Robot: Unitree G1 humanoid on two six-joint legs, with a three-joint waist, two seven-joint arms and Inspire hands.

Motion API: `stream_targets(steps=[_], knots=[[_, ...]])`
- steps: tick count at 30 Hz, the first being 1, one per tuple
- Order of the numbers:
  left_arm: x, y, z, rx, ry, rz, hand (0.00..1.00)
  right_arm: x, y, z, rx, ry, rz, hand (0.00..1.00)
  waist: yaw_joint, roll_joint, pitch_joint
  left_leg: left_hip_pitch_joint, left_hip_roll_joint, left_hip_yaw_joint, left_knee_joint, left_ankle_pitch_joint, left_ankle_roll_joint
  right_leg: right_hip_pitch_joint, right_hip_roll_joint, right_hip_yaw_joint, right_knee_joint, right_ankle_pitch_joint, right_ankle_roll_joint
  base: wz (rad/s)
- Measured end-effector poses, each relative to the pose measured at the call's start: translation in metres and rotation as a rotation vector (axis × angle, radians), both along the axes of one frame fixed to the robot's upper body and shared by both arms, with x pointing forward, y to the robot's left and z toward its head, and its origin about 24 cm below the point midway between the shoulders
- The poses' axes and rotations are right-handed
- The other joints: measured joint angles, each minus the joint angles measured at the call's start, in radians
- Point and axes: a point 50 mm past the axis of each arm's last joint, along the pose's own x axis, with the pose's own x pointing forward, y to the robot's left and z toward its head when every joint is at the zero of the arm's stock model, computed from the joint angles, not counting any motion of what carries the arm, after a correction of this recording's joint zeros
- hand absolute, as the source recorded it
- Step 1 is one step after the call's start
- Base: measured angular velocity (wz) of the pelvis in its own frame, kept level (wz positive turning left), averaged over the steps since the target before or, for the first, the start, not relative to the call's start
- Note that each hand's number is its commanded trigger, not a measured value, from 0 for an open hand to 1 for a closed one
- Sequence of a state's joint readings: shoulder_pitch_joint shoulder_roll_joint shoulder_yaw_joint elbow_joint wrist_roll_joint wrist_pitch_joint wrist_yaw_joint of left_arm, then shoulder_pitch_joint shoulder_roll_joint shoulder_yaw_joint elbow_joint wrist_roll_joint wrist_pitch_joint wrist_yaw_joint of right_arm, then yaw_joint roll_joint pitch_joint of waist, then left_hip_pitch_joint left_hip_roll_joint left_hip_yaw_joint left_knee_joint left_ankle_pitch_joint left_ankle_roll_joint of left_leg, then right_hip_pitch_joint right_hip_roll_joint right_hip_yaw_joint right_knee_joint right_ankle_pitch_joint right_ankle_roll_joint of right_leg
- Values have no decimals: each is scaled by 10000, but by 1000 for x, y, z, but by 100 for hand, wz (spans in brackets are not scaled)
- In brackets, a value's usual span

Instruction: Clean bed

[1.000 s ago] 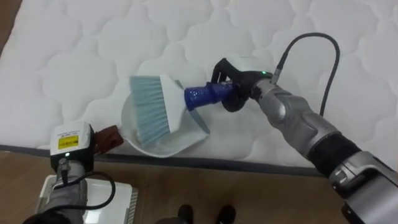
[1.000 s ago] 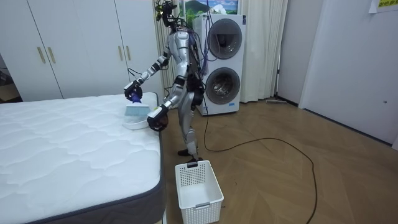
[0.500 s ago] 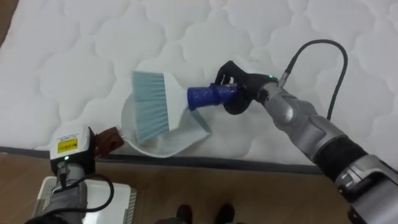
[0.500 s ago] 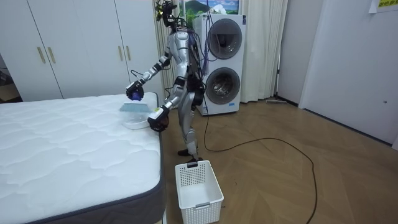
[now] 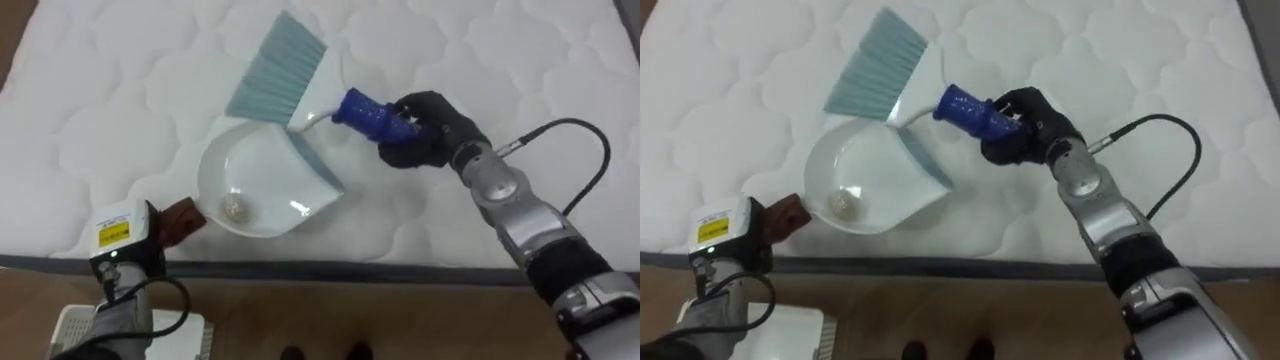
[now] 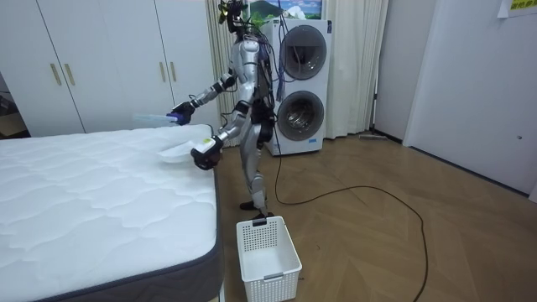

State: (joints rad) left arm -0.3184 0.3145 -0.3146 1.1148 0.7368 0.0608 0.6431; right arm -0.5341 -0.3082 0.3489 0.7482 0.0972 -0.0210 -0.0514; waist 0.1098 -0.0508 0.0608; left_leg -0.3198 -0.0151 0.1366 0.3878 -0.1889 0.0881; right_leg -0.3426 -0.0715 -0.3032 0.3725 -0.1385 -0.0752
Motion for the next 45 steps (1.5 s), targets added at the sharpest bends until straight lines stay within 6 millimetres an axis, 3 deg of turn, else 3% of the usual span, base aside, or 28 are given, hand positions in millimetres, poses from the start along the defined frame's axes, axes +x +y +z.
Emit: stream_targets(steps=[6,7,8,9,11,19,31,33,36,38,42,45], knots=[[-10,-1,-6,-215,22,218,100,-12,-18,-13,1646,437,-1266,100,-272,295,-209,1097,-60,7,-554,5,-2,945,11,8,-181,-17,122,0],[-11,-1,-7,-276,2,291,100,-12,-20,-13,1791,410,-1413,86,-278,315,-238,1203,-72,17,-618,6,-3,1027,7,26,-189,-36,132,-3],[-14,-1,-9,-378,-49,413,100,-12,-23,-12,2123,354,-1700,28,-290,342,-314,1372,-93,24,-742,15,-13,1144,-6,32,-200,-81,153,0],[-15,-1,-9,-438,-77,462,100,-12,-25,-12,2279,332,-1833,2,-290,341,-341,1451,-104,25,-800,18,-17,1200,-10,35,-201,-102,159,0],[-24,0,-13,-654,-144,742,100,-13,-31,-11,2526,300,-2188,0,-304,314,-434,1734,-113,16,-953,27,-29,1454,3,16,-304,-153,182,0],[-54,5,-24,-954,87,1407,100,-39,-48,-38,3349,1076,-3280,0,-425,272,-567,2474,-125,-253,-1312,20,-40,2437,173,-75,-1008,-97,309,9],[-67,6,-25,-1147,-35,1778,100,-40,-49,-38,3784,876,-4274,0,-215,355,-595,2932,-133,-653,-1491,6,-91,3170,279,-183,-1363,-78,337,10],[-64,7,-22,-1241,-163,1789,100,-42,-51,-39,3620,835,-4537,0,-254,357,-595,2632,-152,-925,-1216,-14,-117,3174,224,-575,-1359,-109,354,47],[-60,2,-19,-1425,-290,1608,100,-43,-53,-40,3602,800,-4816,0,-337,360,-593,2269,-153,-895,-957,-27,-123,3187,129,-1144,-1351,-181,332,67],[-59,-2,-20,-1538,-289,1472,100,-48,-58,-43,3896,874,-5184,0,-581,364,-591,2061,97,242,-763,-64,-54,3301,-44,-1825,-1137,-461,385,102],[-67,-1,-24,-1566,-39,1617,100,-53,-61,-47,4004,957,-5489,0,-481,451,-578,1984,27,186,-607,-82,-32,3425,-225,-2278,-973,-821,450,53],[-72,-1,-27,-1598,81,1633,100,-62,-67,-54,3976,1101,-5952,0,-474,466,-582,2002,45,488,-620,-71,-17,3623,-358,-2721,-871,-995,543,60]])
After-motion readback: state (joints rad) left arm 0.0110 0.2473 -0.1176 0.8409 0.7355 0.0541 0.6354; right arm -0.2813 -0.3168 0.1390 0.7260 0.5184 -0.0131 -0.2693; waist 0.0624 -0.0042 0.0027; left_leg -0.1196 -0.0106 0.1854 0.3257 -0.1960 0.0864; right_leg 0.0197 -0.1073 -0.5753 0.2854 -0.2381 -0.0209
